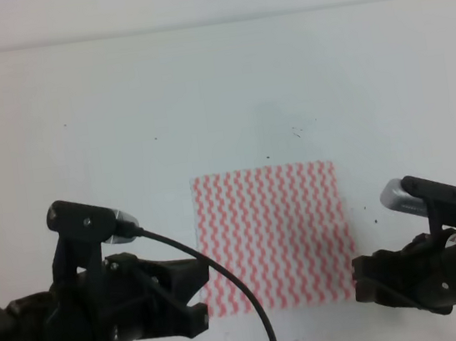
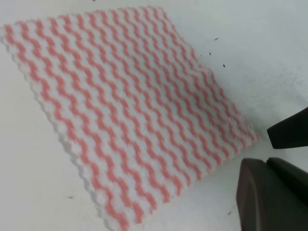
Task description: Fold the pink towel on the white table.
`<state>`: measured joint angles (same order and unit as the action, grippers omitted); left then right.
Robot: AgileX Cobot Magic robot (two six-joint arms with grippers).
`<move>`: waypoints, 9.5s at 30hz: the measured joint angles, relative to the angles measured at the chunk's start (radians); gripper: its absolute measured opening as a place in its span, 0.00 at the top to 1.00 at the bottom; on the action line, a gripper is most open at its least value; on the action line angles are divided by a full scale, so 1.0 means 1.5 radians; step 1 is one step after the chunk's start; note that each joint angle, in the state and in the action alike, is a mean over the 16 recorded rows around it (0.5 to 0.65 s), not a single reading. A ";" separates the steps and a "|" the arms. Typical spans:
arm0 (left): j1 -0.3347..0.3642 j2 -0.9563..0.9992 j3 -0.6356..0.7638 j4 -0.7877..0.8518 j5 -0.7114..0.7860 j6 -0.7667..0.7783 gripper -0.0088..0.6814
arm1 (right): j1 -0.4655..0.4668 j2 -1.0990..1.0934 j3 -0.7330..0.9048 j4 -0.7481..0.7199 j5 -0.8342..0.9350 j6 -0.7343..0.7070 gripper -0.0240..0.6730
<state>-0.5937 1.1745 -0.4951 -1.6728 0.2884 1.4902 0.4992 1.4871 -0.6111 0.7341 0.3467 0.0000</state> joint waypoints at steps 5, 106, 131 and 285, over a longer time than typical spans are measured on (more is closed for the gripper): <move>0.000 0.000 0.000 0.000 0.001 0.000 0.99 | 0.000 0.013 0.000 0.003 -0.003 0.000 0.48; 0.000 0.138 -0.008 -0.041 0.033 0.501 0.99 | 0.002 0.097 -0.126 0.021 0.021 -0.047 0.99; 0.001 0.160 -0.069 -0.048 -0.007 0.544 0.93 | 0.002 0.101 -0.132 0.028 -0.095 -0.053 0.99; 0.017 0.407 -0.257 -0.050 -0.165 0.620 0.99 | -0.064 0.194 -0.265 -0.031 -0.077 -0.072 0.99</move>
<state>-0.5685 1.7854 -0.8811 -1.7483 0.0405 2.4207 0.4033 1.7778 -1.0093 0.6875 0.2309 -0.1074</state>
